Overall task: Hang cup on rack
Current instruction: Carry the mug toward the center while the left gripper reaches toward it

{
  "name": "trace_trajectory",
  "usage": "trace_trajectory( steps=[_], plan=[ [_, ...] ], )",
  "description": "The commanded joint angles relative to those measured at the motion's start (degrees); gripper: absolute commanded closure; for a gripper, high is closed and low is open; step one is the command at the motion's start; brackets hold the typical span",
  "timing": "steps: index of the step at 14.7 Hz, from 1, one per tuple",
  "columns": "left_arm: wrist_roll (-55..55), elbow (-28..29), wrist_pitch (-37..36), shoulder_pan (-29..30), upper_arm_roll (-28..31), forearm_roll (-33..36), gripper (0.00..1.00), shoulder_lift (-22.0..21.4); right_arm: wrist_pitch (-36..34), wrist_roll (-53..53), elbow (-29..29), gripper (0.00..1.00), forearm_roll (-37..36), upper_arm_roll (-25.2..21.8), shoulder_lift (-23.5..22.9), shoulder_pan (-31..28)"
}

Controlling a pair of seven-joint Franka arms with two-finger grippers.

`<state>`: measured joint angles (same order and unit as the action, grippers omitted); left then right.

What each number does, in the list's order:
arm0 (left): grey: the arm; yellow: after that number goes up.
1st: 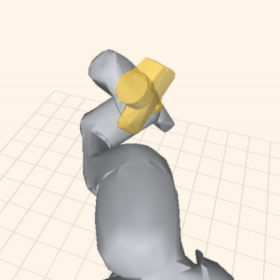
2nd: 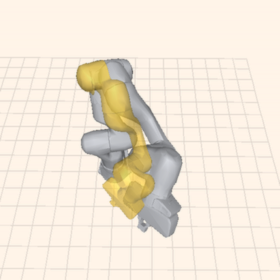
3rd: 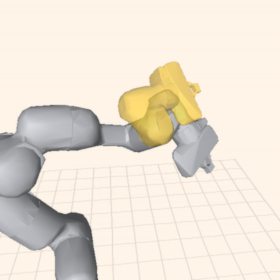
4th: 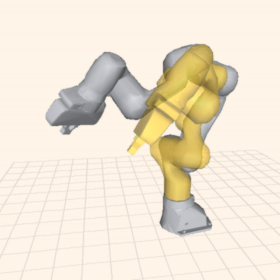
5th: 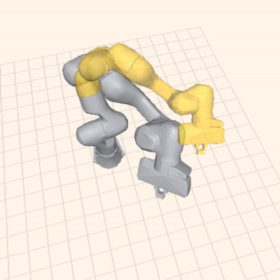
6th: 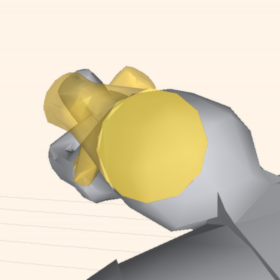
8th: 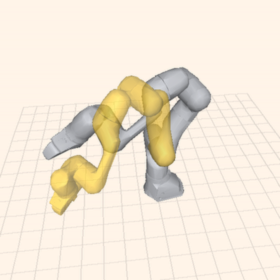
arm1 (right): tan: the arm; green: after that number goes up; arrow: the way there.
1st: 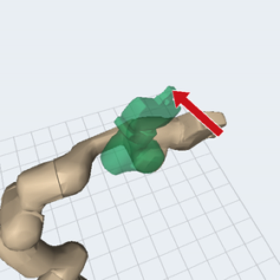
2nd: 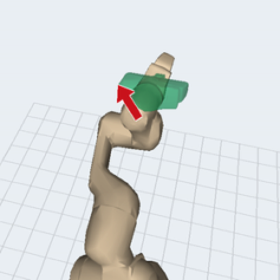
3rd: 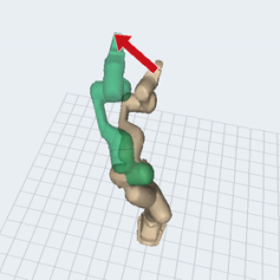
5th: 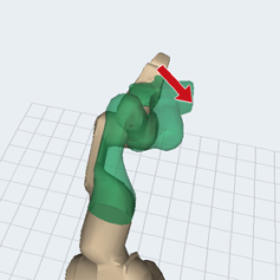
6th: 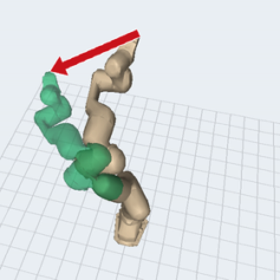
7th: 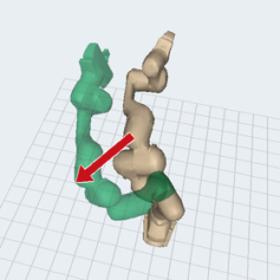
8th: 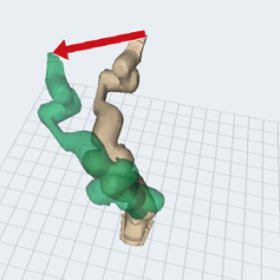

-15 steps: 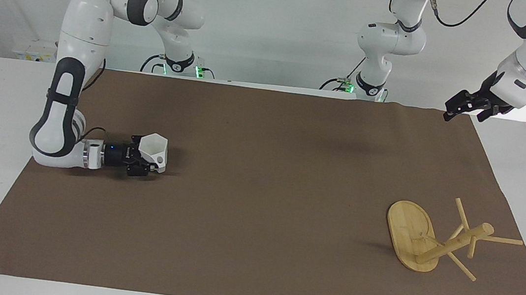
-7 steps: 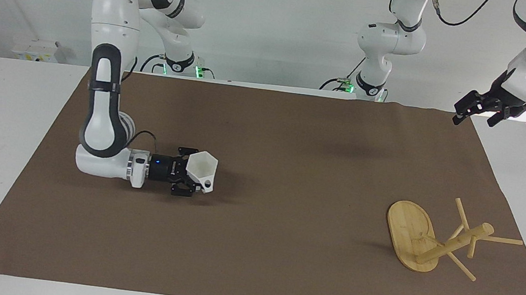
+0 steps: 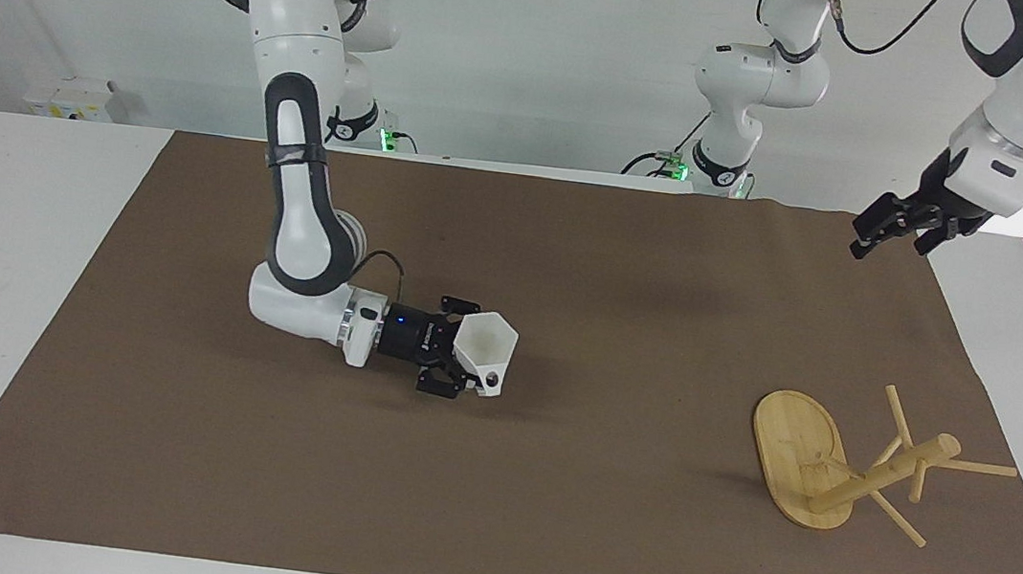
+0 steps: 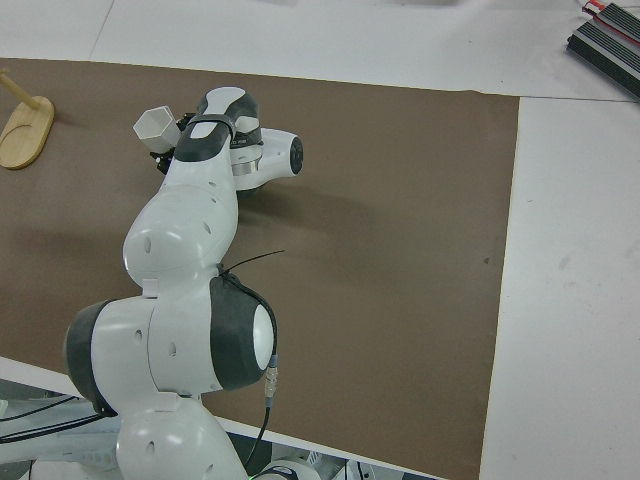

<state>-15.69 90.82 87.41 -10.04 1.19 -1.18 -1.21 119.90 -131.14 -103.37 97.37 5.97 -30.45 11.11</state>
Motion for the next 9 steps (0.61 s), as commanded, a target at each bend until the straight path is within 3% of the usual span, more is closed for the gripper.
trace_trajectory(
  steps=[1, 4, 6, 7, 9],
  plan=[
    [-11.69, 1.20, 1.97, -8.13, 0.39, 0.39, 0.00, 0.42, 7.95, -1.31, -1.40, 0.73, 7.02, 0.53, 2.68, 5.66],
    [-24.79, -1.68, 3.55, -18.32, 0.48, 0.83, 0.00, 6.02, 12.89, -6.39, -1.40, 0.73, 17.29, 1.50, 3.73, 11.37],
    [-32.09, -8.60, 3.55, -23.16, 0.56, 1.01, 0.00, 14.18, 14.74, -9.21, -1.84, 0.73, 22.67, 1.41, 3.74, 14.02],
    [-33.60, -11.08, 3.47, -24.66, 0.48, 2.49, 0.00, 17.27, 14.75, -10.61, -1.93, 0.73, 22.86, 1.41, 3.74, 14.12],
    [-33.88, -12.07, 3.64, -25.03, 0.39, 2.68, 0.00, 18.53, 14.57, -11.42, -2.54, 0.73, 22.86, 1.41, 3.65, 14.12]
  ],
)
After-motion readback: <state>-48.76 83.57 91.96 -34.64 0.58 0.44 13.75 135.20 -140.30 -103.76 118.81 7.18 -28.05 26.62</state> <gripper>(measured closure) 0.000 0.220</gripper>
